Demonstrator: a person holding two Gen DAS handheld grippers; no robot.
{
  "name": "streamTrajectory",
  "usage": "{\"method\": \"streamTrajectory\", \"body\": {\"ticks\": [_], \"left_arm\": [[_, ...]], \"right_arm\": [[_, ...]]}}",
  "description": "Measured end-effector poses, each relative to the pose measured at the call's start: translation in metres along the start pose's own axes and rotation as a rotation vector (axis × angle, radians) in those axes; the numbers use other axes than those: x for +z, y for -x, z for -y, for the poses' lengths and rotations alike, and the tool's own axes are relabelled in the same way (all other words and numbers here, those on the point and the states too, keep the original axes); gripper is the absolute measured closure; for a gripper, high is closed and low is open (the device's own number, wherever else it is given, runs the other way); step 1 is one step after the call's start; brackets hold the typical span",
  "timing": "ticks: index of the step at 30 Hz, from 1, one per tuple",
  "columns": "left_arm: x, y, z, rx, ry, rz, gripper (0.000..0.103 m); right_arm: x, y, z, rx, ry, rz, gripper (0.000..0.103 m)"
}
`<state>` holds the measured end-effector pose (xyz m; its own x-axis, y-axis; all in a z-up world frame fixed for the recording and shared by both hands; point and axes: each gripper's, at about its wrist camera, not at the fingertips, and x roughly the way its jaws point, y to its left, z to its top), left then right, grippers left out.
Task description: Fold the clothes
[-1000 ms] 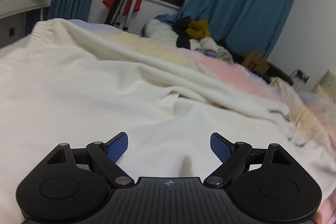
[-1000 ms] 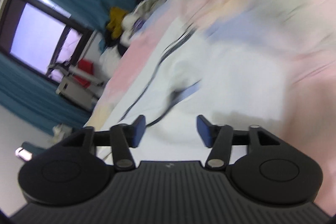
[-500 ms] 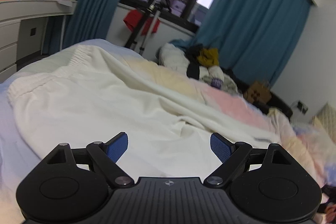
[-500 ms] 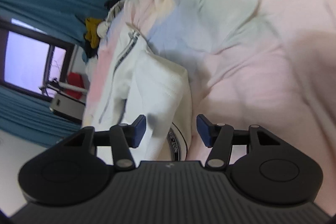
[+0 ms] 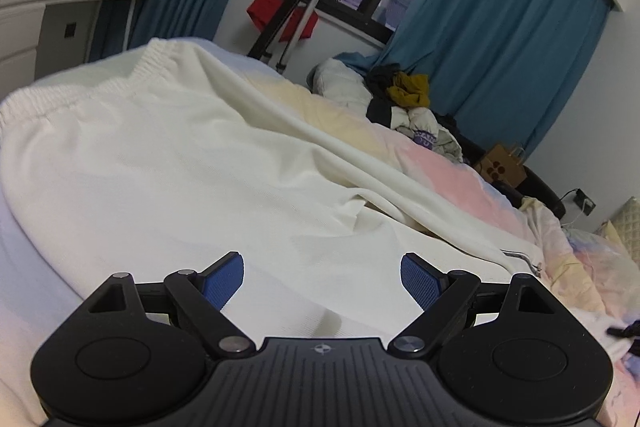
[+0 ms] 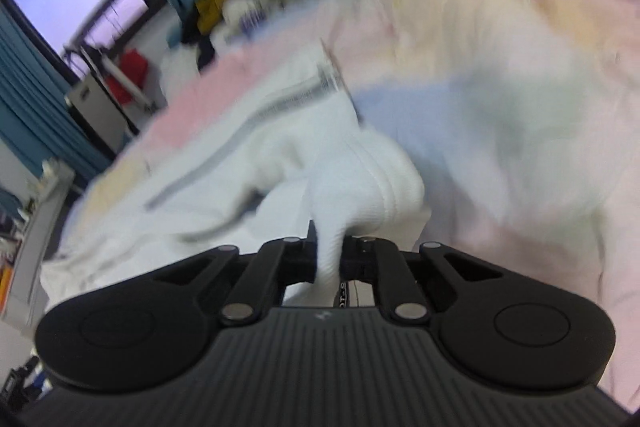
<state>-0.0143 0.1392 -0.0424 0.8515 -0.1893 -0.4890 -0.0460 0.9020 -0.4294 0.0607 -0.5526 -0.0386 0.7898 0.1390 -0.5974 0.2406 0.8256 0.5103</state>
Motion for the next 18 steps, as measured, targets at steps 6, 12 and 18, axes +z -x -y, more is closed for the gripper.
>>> {"method": "streamTrajectory", "body": {"ticks": [6, 12, 18], "left_arm": [[0.002, -0.005, -0.008, -0.015, 0.055, -0.012, 0.016], [0.013, 0.0, -0.028, 0.018, 0.142, -0.01, 0.016], [0.039, 0.024, -0.063, 0.121, 0.24, -0.031, 0.015]], "right_arm": [[-0.016, 0.022, 0.005, -0.073, -0.04, 0.124, 0.094], [-0.083, -0.027, 0.086, -0.12, -0.329, -0.041, 0.092], [-0.092, -0.002, 0.096, -0.047, -0.436, 0.014, 0.084]]}}
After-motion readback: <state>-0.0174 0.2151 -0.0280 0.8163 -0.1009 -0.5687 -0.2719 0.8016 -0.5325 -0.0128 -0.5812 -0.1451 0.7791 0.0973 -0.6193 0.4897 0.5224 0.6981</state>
